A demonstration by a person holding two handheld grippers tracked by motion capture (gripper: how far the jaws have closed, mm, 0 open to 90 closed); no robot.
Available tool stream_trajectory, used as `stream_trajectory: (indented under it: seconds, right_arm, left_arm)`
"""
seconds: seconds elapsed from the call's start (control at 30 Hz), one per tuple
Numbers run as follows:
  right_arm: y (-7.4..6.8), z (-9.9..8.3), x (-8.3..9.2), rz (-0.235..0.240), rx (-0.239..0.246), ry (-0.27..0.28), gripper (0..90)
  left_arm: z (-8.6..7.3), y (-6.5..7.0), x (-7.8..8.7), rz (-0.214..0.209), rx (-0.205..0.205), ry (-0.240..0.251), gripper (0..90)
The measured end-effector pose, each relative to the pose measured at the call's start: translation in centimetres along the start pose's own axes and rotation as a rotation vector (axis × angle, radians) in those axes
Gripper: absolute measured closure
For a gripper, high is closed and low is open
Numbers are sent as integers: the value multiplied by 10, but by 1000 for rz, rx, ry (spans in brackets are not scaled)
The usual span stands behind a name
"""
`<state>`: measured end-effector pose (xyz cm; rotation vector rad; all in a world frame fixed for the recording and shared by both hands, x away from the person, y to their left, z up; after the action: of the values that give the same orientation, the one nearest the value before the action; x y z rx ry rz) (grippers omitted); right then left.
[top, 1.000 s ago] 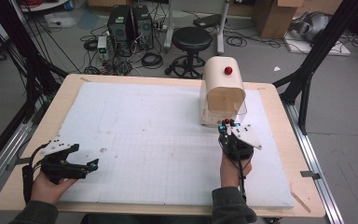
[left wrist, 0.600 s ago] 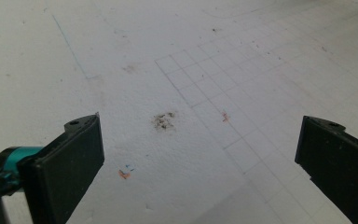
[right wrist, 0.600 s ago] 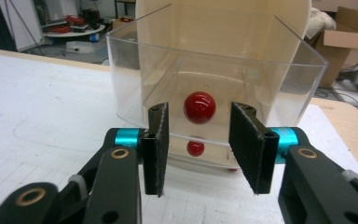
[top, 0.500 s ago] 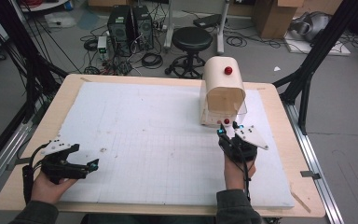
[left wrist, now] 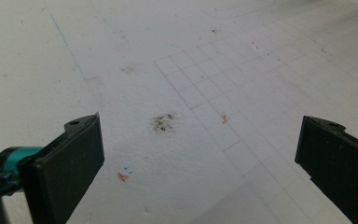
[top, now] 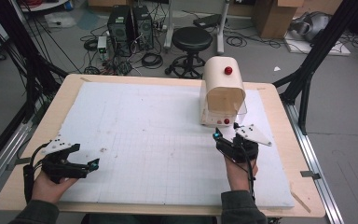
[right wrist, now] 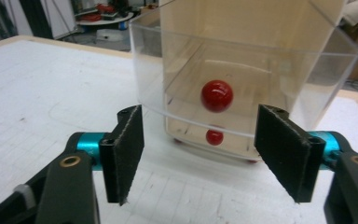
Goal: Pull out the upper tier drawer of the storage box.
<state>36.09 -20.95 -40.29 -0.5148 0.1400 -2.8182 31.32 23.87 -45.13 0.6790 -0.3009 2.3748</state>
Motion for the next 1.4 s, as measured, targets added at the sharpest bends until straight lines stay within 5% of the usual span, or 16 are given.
stream_trajectory:
  seconds: [0.83, 1.4]
  right_arm:
    - [-9, -8, 1, 155, 42, -112, 110]
    - [-2, -24, 3, 201, 45, -164, 21]
  left_arm:
    - [-2, 0, 2, -7, 3, 1, 17]
    - [-1, 3, 4, -23, -3, 10, 17]
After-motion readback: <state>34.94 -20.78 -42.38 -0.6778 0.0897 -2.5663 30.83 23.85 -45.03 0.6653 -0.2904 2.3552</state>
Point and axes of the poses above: each handheld gripper's, and its own axes: x roughly backward along the jaws, z roughly out of its top, y roughly to its right, the point moved 8 cm from there along -x, roughly forward along the jaws, and after that the axes turned 10 degrees about -x, right-handed, at the moved point
